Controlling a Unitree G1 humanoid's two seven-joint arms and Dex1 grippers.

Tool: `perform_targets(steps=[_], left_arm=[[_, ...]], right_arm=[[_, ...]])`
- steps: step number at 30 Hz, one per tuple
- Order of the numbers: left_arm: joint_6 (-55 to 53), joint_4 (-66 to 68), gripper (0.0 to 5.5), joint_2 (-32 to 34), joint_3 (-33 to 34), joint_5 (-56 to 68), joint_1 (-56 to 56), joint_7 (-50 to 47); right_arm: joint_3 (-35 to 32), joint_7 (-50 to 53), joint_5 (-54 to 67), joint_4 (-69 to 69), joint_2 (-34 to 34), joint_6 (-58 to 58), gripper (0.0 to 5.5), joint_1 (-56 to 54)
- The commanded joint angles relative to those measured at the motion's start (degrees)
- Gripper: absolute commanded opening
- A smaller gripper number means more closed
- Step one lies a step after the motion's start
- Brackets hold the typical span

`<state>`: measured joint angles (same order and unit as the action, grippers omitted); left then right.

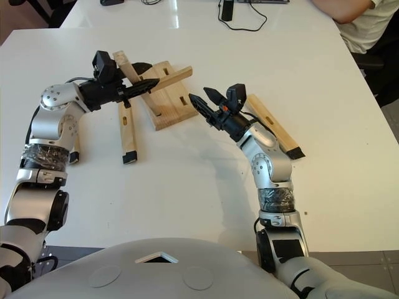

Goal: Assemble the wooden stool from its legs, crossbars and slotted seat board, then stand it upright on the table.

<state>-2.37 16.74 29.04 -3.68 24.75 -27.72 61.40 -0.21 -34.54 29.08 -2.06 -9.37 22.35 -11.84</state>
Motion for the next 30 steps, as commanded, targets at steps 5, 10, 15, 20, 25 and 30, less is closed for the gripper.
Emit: perform_targets(steps=[5, 10, 15, 20, 25, 30], left_arm=[[-2.71, -6.76, 2.02, 4.70, -2.97, -2.84, 9.92, 3.69], [-3.56, -10.03, 2.90, 5.32, -3.22, -4.62, 11.18, 1.95], [-1.69, -14.32, 3.18, 6.36, -1.41, -7.14, 14.85, -0.89], [2.22, -16.54, 3.18, 13.20, 0.42, -12.72, 23.96, -0.83], [-0.76, -18.11, 3.18, 14.74, 7.98, -13.55, 28.46, -8.19], [-18.99, -20.07, 3.18, 3.67, 20.38, -15.16, 25.18, -38.09]], right_arm=[[-2.58, 0.91, -1.08, 0.25, -2.38, -0.61, 3.08, 1.46], [-2.78, 1.28, -1.81, 1.36, -2.66, -1.28, 3.08, 1.32], [-1.83, 0.13, -2.85, 1.75, -3.26, -1.93, 3.08, 2.42], [-2.27, 0.53, -3.05, 1.41, -3.16, -2.19, 3.08, 3.91], [-2.94, 2.01, -3.21, -0.24, -2.70, -2.52, 3.08, 7.65], [-4.05, 5.31, -2.66, -0.29, -0.60, -3.19, 3.08, 7.33]])
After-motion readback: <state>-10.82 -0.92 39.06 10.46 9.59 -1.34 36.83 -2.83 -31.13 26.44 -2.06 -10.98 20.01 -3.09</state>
